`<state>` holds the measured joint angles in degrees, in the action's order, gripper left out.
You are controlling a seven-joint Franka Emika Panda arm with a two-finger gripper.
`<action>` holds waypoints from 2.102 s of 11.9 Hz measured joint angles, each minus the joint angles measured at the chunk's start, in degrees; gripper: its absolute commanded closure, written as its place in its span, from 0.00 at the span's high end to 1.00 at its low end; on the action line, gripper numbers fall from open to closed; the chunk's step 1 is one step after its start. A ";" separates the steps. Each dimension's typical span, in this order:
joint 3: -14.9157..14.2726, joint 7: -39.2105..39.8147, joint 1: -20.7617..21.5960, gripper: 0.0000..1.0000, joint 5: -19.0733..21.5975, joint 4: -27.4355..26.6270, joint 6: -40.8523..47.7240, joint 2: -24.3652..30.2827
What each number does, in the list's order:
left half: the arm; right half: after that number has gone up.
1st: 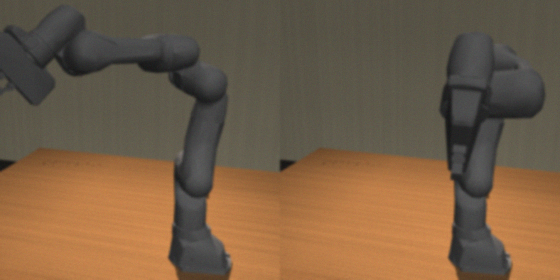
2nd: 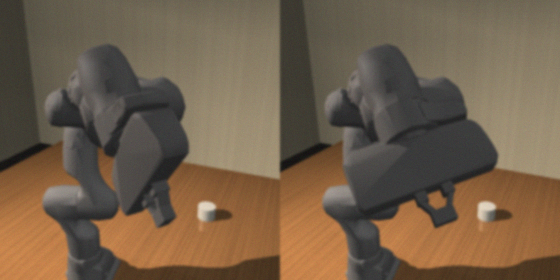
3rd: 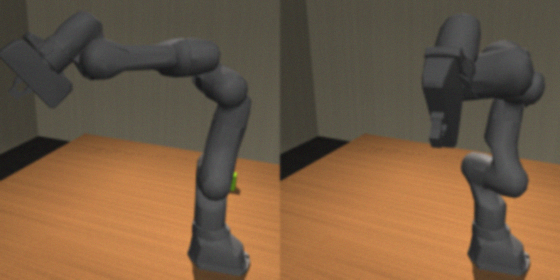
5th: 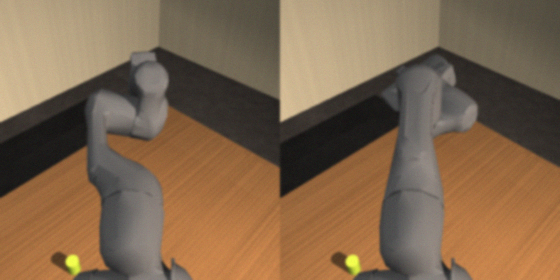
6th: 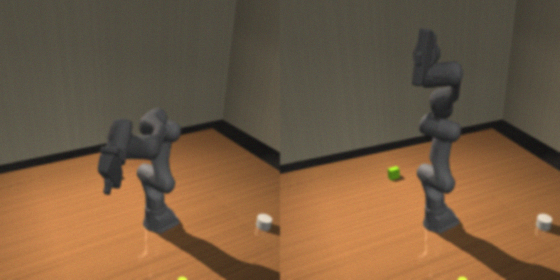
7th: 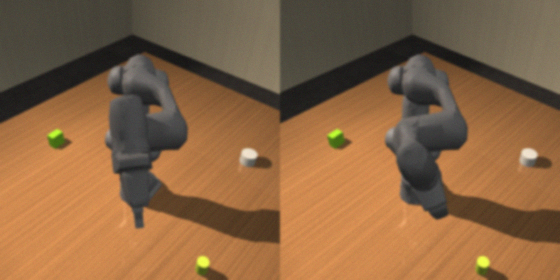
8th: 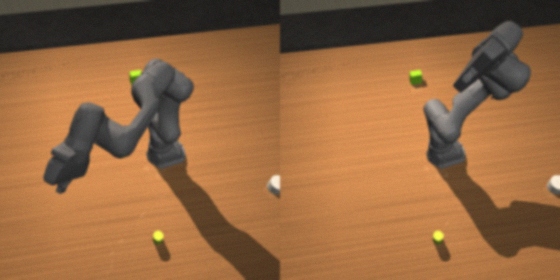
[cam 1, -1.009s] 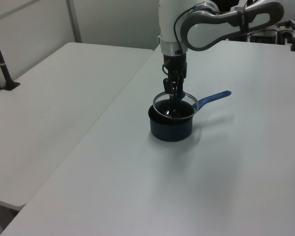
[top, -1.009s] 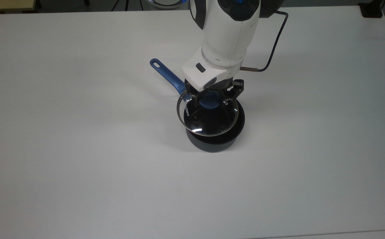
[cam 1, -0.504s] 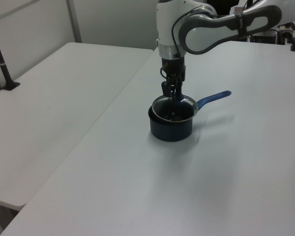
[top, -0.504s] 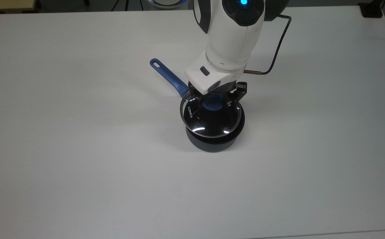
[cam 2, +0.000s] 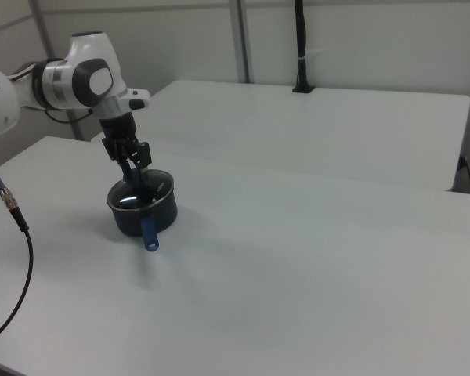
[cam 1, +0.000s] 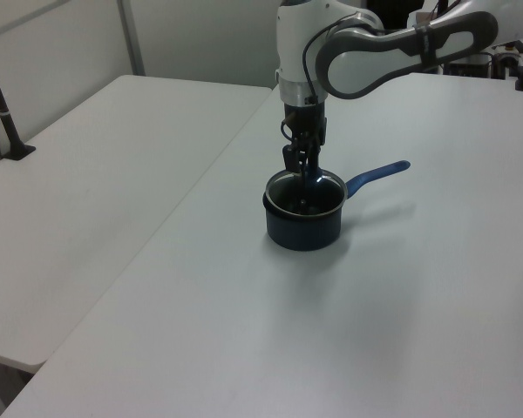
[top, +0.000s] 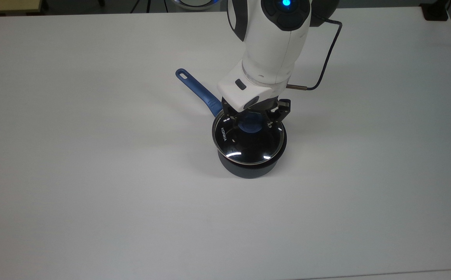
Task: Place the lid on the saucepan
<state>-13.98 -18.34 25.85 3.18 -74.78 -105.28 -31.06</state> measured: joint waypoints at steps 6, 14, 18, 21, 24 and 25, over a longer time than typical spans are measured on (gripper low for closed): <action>0.66 -1.73 0.01 0.65 0.00 0.26 -0.27 -0.77; 0.68 -5.95 0.01 0.81 0.00 0.35 -4.29 -1.29; 0.54 -5.94 -0.46 1.00 0.00 1.42 -4.27 1.27; 0.95 0.92 -2.37 1.00 -0.01 -2.69 2.32 10.14; 6.89 9.49 -12.96 1.00 -1.16 -12.66 9.50 23.62; 7.60 13.17 -16.88 1.00 -1.70 -15.86 10.89 27.74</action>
<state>-6.38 -5.17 8.97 1.48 -90.64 -94.38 -3.32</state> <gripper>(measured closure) 0.000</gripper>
